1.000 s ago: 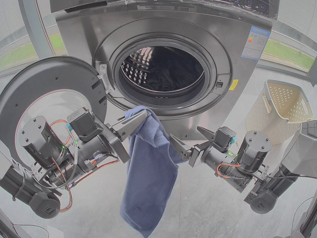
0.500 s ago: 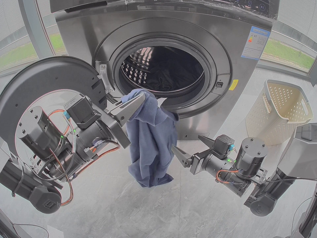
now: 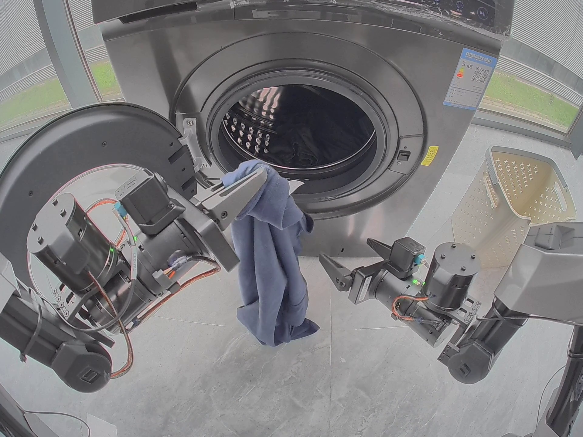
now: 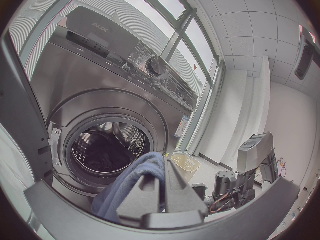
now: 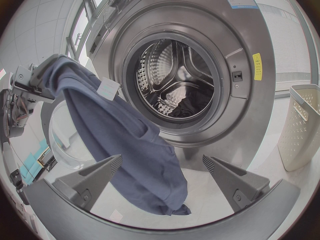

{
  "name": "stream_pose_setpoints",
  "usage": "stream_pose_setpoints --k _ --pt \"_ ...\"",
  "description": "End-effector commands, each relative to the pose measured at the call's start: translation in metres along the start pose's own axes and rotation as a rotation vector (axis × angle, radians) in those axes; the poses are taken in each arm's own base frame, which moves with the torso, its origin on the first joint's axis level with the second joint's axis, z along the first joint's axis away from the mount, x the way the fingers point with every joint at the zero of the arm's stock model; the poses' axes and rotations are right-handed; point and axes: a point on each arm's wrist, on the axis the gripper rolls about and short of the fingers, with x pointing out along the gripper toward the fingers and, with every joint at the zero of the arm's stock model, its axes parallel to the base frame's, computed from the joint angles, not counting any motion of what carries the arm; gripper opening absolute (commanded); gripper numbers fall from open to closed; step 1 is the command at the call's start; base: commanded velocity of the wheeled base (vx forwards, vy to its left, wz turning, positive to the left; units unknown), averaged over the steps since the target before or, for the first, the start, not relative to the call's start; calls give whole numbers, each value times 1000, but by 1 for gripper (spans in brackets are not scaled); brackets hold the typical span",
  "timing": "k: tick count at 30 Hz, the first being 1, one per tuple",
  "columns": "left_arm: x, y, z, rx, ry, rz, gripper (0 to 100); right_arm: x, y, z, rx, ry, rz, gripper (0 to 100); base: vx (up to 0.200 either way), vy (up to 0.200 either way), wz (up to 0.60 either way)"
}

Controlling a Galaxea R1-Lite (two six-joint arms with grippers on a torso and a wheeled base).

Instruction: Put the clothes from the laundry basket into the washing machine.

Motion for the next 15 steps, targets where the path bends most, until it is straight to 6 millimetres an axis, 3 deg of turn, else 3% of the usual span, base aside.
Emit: stream_pose_setpoints --k 1,7,15 --pt "-1 -3 1 -2 -2 -10 0 9 -7 -6 -4 3 -16 100 0 0 0" --pt "-3 -4 4 0 -9 -14 0 17 -4 -18 -14 21 -8 100 0 0 0" --pt "-3 -5 4 -2 -5 -18 0 45 -5 -32 -36 -9 -3 100 0 0 0"
